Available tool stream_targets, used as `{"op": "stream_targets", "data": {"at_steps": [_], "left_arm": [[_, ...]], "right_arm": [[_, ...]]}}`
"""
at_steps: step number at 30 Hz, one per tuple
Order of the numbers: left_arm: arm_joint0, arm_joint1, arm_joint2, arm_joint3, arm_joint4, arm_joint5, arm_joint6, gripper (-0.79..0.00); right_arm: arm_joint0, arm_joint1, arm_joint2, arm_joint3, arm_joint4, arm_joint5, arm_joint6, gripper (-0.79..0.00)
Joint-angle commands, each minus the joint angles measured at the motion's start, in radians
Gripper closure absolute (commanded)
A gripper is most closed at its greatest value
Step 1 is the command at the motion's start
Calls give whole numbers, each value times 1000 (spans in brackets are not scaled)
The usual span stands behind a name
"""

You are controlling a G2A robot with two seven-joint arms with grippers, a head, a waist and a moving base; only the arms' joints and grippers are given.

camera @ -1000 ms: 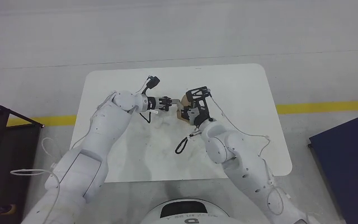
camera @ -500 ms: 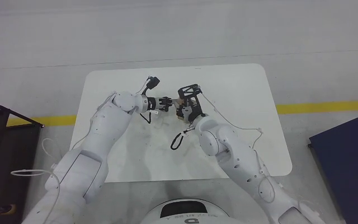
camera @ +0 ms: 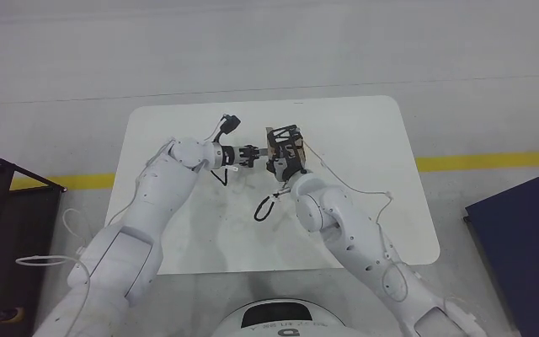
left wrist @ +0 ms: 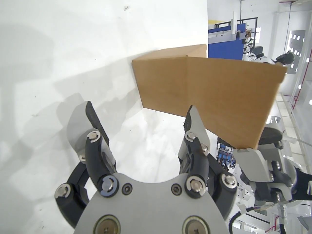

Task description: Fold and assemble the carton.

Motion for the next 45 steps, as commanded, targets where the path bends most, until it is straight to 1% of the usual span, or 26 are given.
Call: {"op": "stream_targets", "data": {"at_steps": [1,2,4,5,8,14,19,26,28,29,30,32,33,34,35,36,38,40,42,45], "left_arm": [[-1,2,-3,1,1,-2,3,-653],[-2,3,-5,1,-1,-3,4,-659],[-5,7,-13,4,-5,-8,9,-699],[-6,10,-20,6,-11,-12,9,-733],[-11,21,-43,12,-35,-29,0,-782],[-8,43,-83,11,-71,-49,-28,-785],[5,52,-93,-5,-74,-45,-34,-785],[19,59,-95,-35,-68,-31,-33,-785],[22,61,-96,-41,-66,-26,-31,-785],[23,62,-96,-45,-64,-23,-31,-785],[24,62,-96,-48,-62,-20,-31,-785],[26,64,-95,-54,-58,-15,-30,-785],[26,64,-95,-58,-57,-12,-29,-785],[28,64,-94,-60,-55,-9,-27,-785],[29,65,-93,-64,-52,-6,-26,-785],[30,65,-92,-66,-50,-4,-25,-785],[33,65,-90,-71,-46,1,-20,-785],[35,65,-88,-75,-45,5,-20,-785],[37,66,-88,-79,-45,8,-19,-785],[40,66,-87,-84,-44,8,-17,-785]], "right_arm": [[-6,-1,10,-9,11,-2,-5,0],[-10,-1,16,-16,18,-4,-8,0],[-23,-1,35,-36,59,-17,-19,0],[-31,-1,46,-44,88,-29,-23,0],[-50,-3,85,-54,218,-66,-29,0],[-40,-7,153,23,483,-171,6,0],[-31,-10,194,90,676,-271,18,0],[-18,-13,228,174,883,-316,65,0],[-12,-12,231,191,895,-324,69,0],[-11,-11,231,195,895,-328,69,0],[-11,-10,230,196,886,-329,66,-77],[-15,-7,227,181,844,-331,56,-286],[-20,-5,228,164,812,-327,43,-366],[-28,-2,226,141,765,-324,27,-388],[-38,2,224,111,705,-314,10,-456],[-50,5,220,77,635,-300,-11,-496],[-79,11,202,6,502,-261,-49,-542],[-98,14,179,-53,364,-211,-85,-542],[-104,15,141,-90,219,-159,-101,-536],[-92,13,93,-105,108,-122,-83,-486]]}}
